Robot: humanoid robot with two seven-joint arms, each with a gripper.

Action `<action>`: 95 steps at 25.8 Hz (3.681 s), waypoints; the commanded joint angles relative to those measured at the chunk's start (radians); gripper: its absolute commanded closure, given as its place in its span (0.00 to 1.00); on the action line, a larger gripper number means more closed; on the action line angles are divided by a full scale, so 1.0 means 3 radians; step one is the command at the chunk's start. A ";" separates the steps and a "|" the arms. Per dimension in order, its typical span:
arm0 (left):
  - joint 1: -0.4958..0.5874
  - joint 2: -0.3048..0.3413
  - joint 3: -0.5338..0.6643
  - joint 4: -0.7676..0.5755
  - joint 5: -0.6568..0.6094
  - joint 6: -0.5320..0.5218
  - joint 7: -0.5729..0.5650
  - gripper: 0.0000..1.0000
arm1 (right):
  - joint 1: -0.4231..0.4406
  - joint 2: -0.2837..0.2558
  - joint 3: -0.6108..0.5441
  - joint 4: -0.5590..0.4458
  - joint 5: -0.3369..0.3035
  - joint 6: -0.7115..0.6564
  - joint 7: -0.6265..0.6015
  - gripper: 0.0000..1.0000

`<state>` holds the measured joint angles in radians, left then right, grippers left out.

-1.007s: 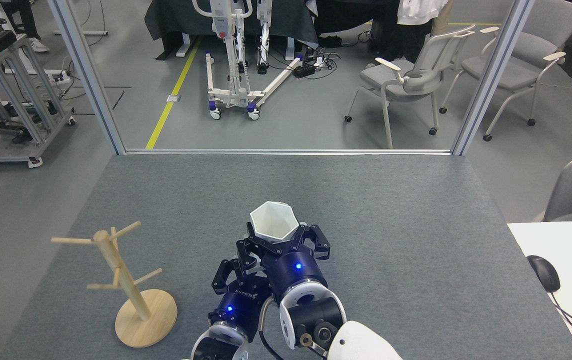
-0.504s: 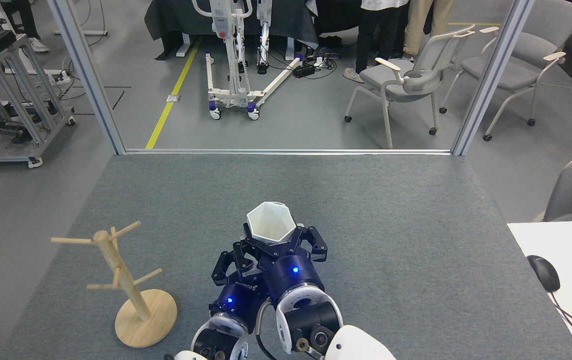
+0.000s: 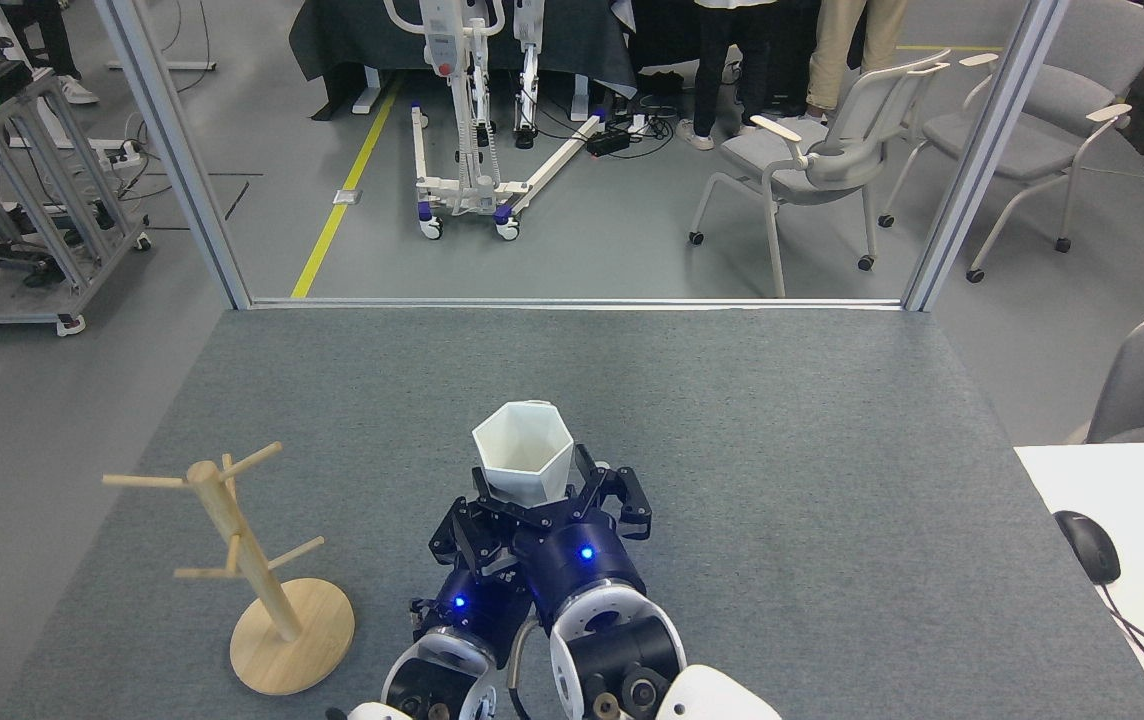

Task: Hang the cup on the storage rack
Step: 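Grasp the cup with the left gripper beside the right gripper, then release the cup from the right gripper and withdraw it, then carry the cup with the left gripper toward the wooden mug tree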

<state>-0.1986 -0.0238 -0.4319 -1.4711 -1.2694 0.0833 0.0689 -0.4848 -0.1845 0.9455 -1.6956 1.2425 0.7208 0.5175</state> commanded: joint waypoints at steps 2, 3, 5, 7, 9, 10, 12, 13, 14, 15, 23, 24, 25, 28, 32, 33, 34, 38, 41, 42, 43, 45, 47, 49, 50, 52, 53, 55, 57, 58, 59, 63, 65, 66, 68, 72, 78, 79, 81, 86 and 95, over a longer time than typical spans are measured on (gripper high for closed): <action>0.0048 0.0013 -0.0002 -0.0026 -0.0008 -0.0083 0.0011 0.98 | 0.0159 -0.0014 -0.0002 -0.0121 0.0143 -0.0040 -0.0165 0.01; 0.0043 0.0023 -0.0002 -0.0026 -0.0008 -0.0114 0.0011 0.98 | 0.0200 -0.0019 0.0003 -0.0126 0.0194 -0.0045 -0.0222 0.01; 0.0048 0.0023 -0.0002 -0.0026 -0.0008 -0.0155 0.0011 1.00 | 0.0287 -0.0019 0.0008 -0.0141 0.0322 -0.0045 -0.0360 0.01; 0.0059 0.0023 -0.0002 -0.0036 -0.0013 -0.0186 0.0016 1.00 | 0.0343 -0.0019 0.0024 -0.0152 0.0424 -0.0045 -0.0498 0.01; 0.0059 0.0028 -0.0002 -0.0036 -0.0018 -0.0211 0.0036 1.00 | 0.0368 -0.0024 0.0054 -0.0157 0.0460 -0.0051 -0.0631 0.01; 0.0059 0.0028 -0.0002 -0.0036 -0.0013 -0.0232 0.0062 1.00 | 0.0384 -0.0024 0.0065 -0.0157 0.0470 -0.0056 -0.0697 0.01; 0.0059 0.0033 -0.0002 -0.0026 -0.0018 -0.0278 0.0108 1.00 | 0.0425 -0.0024 0.0090 -0.0167 0.0501 -0.0143 -0.0891 0.01; 0.0064 0.0044 -0.0002 -0.0026 -0.0018 -0.0303 0.0123 1.00 | 0.0440 -0.0024 0.0095 -0.0167 0.0501 -0.0209 -0.1029 0.01; 0.0064 0.0044 -0.0002 -0.0026 -0.0018 -0.0313 0.0139 1.00 | 0.0455 -0.0024 0.0090 -0.0167 0.0506 -0.0286 -0.1208 0.01; 0.0069 0.0049 -0.0002 -0.0026 -0.0018 -0.0318 0.0154 1.00 | 0.0455 -0.0019 0.0090 -0.0167 0.0506 -0.0347 -0.1403 0.01; 0.0186 0.0125 -0.0002 -0.0036 -0.0028 -0.0318 0.0190 1.00 | 0.0317 -0.0034 -0.0017 -0.0167 0.0501 -0.0587 -0.3039 0.01; 0.0197 0.0136 -0.0002 -0.0036 -0.0028 -0.0318 0.0195 1.00 | 0.0317 -0.0065 -0.0124 -0.0162 0.0496 -0.0587 -0.3075 0.01; 0.0207 0.0146 -0.0002 -0.0036 -0.0028 -0.0313 0.0195 1.00 | 0.0322 -0.0126 -0.0293 -0.0162 0.0486 -0.0603 -0.3080 0.01; 0.0212 0.0166 -0.0002 -0.0036 -0.0038 -0.0313 0.0256 1.00 | 0.0368 -0.0316 -0.0774 -0.0101 0.0384 -0.0751 -0.3039 0.01; 0.0284 0.0233 -0.0002 -0.0082 -0.0074 -0.0308 0.0384 1.00 | 0.0639 -0.0500 -0.1510 0.0186 0.0123 -0.1058 -0.2870 0.01; 0.0299 0.0248 -0.0002 -0.0097 -0.0146 -0.0303 0.0425 1.00 | 0.0701 -0.0541 -0.1714 0.0262 0.0102 -0.1211 -0.2814 0.01; 0.0335 0.0253 -0.0002 -0.0118 -0.0253 -0.0293 0.0445 1.00 | 0.0772 -0.0561 -0.1929 0.0344 0.0102 -0.1380 -0.2758 0.01; 0.0503 0.0279 0.0003 -0.0245 -0.0611 -0.0216 0.0512 1.00 | 0.1263 -0.0566 -0.2707 0.0539 0.0102 -0.1871 -0.2477 0.01; 0.0718 0.0299 0.0003 -0.0414 -0.0611 0.0178 0.0819 1.00 | 0.1539 -0.0520 -0.3034 0.0554 0.0113 -0.1948 -0.2364 0.01; 0.0779 0.0299 -0.0002 -0.0455 -0.0611 0.0341 0.0905 1.00 | 0.1647 -0.0490 -0.3080 0.0549 0.0123 -0.1927 -0.2364 0.01; 0.0826 0.0299 -0.0002 -0.0486 -0.0611 0.0479 0.0977 1.00 | 0.1744 -0.0464 -0.3121 0.0549 0.0133 -0.1917 -0.2364 0.01; 0.0918 0.0320 -0.0007 -0.0537 -0.0616 0.0730 0.1044 1.00 | 0.1861 -0.0464 -0.3182 0.0549 0.0128 -0.1891 -0.2364 0.01; 0.0959 0.0371 -0.0018 -0.0562 -0.0611 0.0960 0.1079 1.00 | 0.1872 -0.0464 -0.3203 0.0549 0.0077 -0.1810 -0.2364 0.01; 0.0969 0.0376 -0.0023 -0.0593 -0.0611 0.1118 0.1095 1.00 | 0.1861 -0.0469 -0.3203 0.0554 -0.0051 -0.1799 -0.2354 0.01; 0.0974 0.0376 -0.0023 -0.0613 -0.0611 0.1169 0.1115 1.00 | 0.1856 -0.0464 -0.3203 0.0554 -0.0122 -0.1804 -0.2354 0.01; 0.0989 0.0376 -0.0028 -0.0639 -0.0611 0.1302 0.1156 1.00 | 0.1826 -0.0469 -0.3208 0.0518 -0.0184 -0.1830 -0.2359 0.01; 0.0989 0.0376 -0.0028 -0.0644 -0.0611 0.1369 0.1156 1.00 | 0.1810 -0.0479 -0.3203 0.0508 -0.0184 -0.1845 -0.2359 0.01; 0.0994 0.0376 -0.0074 -0.0644 -0.0616 0.1497 0.1192 1.00 | 0.1739 -0.0505 -0.3198 0.0498 -0.0174 -0.1917 -0.2333 0.01; 0.1010 0.0381 -0.0120 -0.0649 -0.0621 0.1573 0.1274 1.00 | 0.1718 -0.0464 -0.3203 0.0431 -0.0158 -0.2009 -0.2175 0.01; 0.1010 0.0381 -0.0125 -0.0665 -0.0626 0.1573 0.1330 1.00 | 0.1723 -0.0454 -0.3218 0.0385 -0.0143 -0.2055 -0.2052 0.01; 0.1010 0.0381 -0.0125 -0.0690 -0.0626 0.1573 0.1386 1.00 | 0.1734 -0.0438 -0.3238 0.0365 -0.0087 -0.2091 -0.1940 0.01; 0.1005 0.0386 -0.0120 -0.0818 -0.0723 0.1568 0.1540 1.00 | 0.1749 -0.0280 -0.3305 0.0375 0.0113 -0.2081 -0.1894 0.01; 0.0974 0.0381 -0.0120 -0.0854 -0.0739 0.1584 0.1565 1.00 | 0.1739 -0.0239 -0.3310 0.0385 0.0118 -0.2070 -0.1888 0.01; 0.0974 0.0381 -0.0110 -0.0859 -0.0739 0.1599 0.1560 1.00 | 0.1729 -0.0229 -0.3310 0.0385 0.0118 -0.2070 -0.1888 0.01; 0.0959 0.0386 -0.0099 -0.0859 -0.0749 0.1701 0.1570 1.00 | 0.1723 -0.0229 -0.3310 0.0380 0.0118 -0.2070 -0.1888 0.01; 0.0912 0.0386 -0.0110 -0.0859 -0.0744 0.1967 0.1570 1.00 | 0.1734 -0.0260 -0.3310 0.0385 0.0123 -0.2070 -0.1899 0.01; 0.0887 0.0396 -0.0110 -0.0854 -0.0744 0.2376 0.1570 1.00 | 0.1739 -0.0275 -0.3310 0.0385 0.0133 -0.2081 -0.1904 0.01; 0.0887 0.0412 -0.0110 -0.0854 -0.0739 0.2499 0.1570 1.00 | 0.1739 -0.0275 -0.3310 0.0385 0.0133 -0.2070 -0.1904 0.01; 0.0887 0.0453 -0.0110 -0.0854 -0.0734 0.2693 0.1570 1.00 | 0.1734 -0.0280 -0.3310 0.0385 0.0133 -0.2070 -0.1904 0.01; 0.0887 0.0499 -0.0079 -0.0854 -0.0723 0.2852 0.1565 1.00 | 0.1734 -0.0285 -0.3305 0.0385 0.0138 -0.2080 -0.1904 0.01; 0.0923 0.0529 -0.0023 -0.0854 -0.0637 0.2872 0.1565 1.00 | 0.1734 -0.0403 -0.3315 0.0390 0.0143 -0.2081 -0.1904 0.01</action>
<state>0.0768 0.1314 -0.4430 -1.7282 -1.4656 0.9443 0.5384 0.0343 -0.2907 -0.0486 -1.5795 1.2854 0.0966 -0.0540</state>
